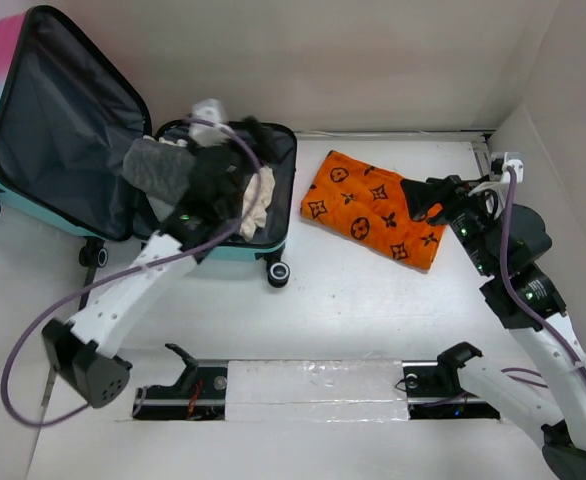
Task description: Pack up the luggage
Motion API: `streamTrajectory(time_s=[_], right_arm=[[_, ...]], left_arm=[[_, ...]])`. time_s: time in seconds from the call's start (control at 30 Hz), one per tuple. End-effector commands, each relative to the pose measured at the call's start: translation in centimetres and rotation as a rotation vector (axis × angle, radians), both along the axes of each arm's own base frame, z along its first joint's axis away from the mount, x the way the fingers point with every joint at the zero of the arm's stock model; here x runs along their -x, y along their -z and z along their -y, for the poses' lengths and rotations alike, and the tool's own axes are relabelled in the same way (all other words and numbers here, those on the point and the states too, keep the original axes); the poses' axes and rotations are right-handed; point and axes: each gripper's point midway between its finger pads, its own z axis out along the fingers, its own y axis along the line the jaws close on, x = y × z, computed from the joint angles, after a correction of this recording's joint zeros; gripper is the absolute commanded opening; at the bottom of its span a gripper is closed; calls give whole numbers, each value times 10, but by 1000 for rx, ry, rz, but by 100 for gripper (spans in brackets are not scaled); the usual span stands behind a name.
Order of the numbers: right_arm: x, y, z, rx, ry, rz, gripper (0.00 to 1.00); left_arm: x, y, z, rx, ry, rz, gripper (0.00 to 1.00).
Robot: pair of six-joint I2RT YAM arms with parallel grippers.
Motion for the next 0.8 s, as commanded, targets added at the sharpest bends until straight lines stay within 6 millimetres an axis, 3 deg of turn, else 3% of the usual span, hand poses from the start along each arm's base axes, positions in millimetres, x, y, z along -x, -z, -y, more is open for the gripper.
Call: streamTrajectory(time_s=[0.0,0.07,0.1,0.13,0.17,0.2,0.23,0.33,0.4,0.43,0.7,0.77], right_arm=[[5,-17,5,-14,18,32,71],[6,-15,8,-8,31,17,63],[9,-18,9,-12,31,25,59],[9,-18,9,-12,31,25,57],[11,-17,10,-11,31,23,57],[11,-17,10,-11,31,23,58],[11,-15,10,-6,31,14,58],[15,-10,14,-3,40,4,68],[17,-13,17,-8,50,13,73],[17,-10,19,-5,61,3,74],[17,-2,15,1,40,-3,77],[14,2,11,5,28,-8,77]], left_arm=[[8,59,93,-79,75,-96,87],[16,86,142,-84,146,-135,87],[18,88,166,-71,172,-146,87],[18,129,201,-107,217,-217,87],[17,153,210,-116,222,-288,87],[13,154,232,-12,245,-323,87],[3,195,244,-35,237,-394,86],[-6,240,268,27,276,-503,82],[-7,245,278,108,295,-496,82],[-4,265,275,121,280,-524,83],[-29,335,218,359,-7,-654,83],[-27,345,217,409,-48,-682,83]])
